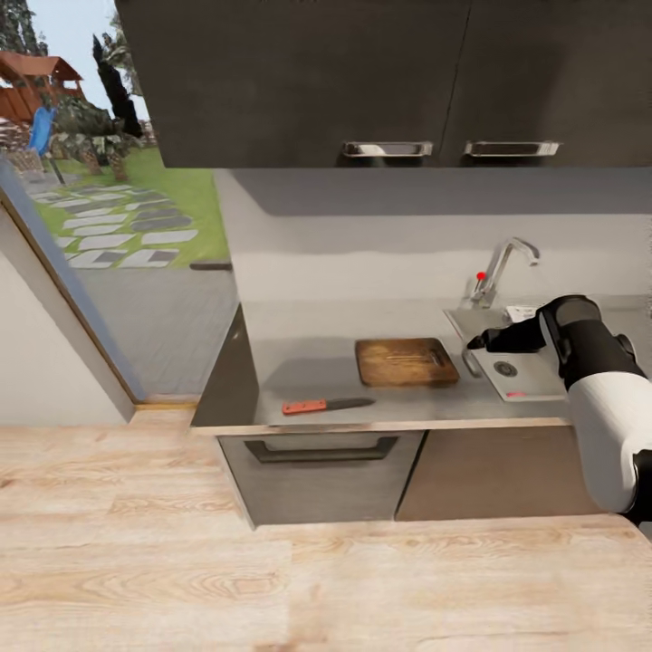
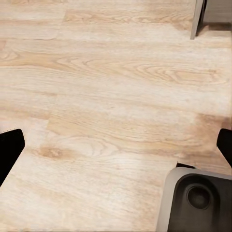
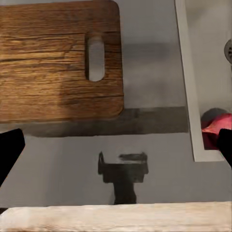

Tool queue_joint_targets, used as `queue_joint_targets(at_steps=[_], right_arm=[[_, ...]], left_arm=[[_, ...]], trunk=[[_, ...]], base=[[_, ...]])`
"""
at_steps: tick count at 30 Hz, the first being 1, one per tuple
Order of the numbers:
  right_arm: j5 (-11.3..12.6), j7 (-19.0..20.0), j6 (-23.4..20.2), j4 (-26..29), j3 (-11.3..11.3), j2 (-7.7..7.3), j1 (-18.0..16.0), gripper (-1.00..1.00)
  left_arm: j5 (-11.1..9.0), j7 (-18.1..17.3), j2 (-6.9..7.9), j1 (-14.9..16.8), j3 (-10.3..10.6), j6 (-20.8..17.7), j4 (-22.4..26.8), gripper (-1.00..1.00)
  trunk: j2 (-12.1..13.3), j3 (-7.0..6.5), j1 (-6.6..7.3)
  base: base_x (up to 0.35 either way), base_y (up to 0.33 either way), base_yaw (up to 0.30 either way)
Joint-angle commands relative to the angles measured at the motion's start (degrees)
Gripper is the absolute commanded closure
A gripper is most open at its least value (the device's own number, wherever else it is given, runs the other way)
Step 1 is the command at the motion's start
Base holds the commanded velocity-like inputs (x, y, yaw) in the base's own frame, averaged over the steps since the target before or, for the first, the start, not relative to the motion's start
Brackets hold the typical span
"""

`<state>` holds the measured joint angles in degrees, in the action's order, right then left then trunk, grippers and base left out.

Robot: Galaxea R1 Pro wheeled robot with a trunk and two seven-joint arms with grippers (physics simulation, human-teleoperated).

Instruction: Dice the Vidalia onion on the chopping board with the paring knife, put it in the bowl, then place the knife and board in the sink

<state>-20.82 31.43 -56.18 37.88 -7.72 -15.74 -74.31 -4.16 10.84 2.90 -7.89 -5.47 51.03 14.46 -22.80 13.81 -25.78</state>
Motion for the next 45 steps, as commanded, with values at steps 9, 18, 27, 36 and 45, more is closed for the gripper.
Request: queue_joint_targets(at_steps=[9, 18, 27, 36, 45], right_arm=[[-0.6, 0.5, 0.0, -3.2, -0.1, 0.16, 0.0, -1.0], [-0.7, 0.4, 0.3, -7.1, 0.1, 0.27, 0.0, -1.0], [-2.9, 0.1, 6.4, -14.3, 0.2, 0.27, 0.0, -1.0], [-2.9, -9.5, 30.4, -33.8, 0.1, 0.16, 0.7, -1.0], [-2.6, -23.4, 66.6, -36.8, 0.0, 7.23, 31.6, -1.0]], left_arm=[[-0.4, -0.1, 0.0, 0.0, 0.1, 0.1, 0.1, -1.0], [-0.4, -0.1, 0.0, 0.0, 0.1, 0.0, 0.0, -1.0], [-0.4, -0.1, 0.0, 0.0, 0.1, 0.0, 0.1, -1.0], [-0.4, -0.1, 0.0, 0.0, 0.1, 0.1, 0.1, -1.0], [-0.4, -0.1, 0.0, 0.0, 0.1, 0.0, 0.0, -1.0]], trunk=[[-0.1, 0.1, 0.0], [-0.1, 0.1, 0.0], [-0.1, 0.1, 0.0], [-0.1, 0.1, 0.0], [-0.1, 0.1, 0.0]], base=[[-0.336, 0.0, 0.0], [-0.336, 0.0, 0.0], [-0.332, 0.0, 0.0], [-0.061, 0.0, 0.0], [-0.002, 0.0, 0.0]])
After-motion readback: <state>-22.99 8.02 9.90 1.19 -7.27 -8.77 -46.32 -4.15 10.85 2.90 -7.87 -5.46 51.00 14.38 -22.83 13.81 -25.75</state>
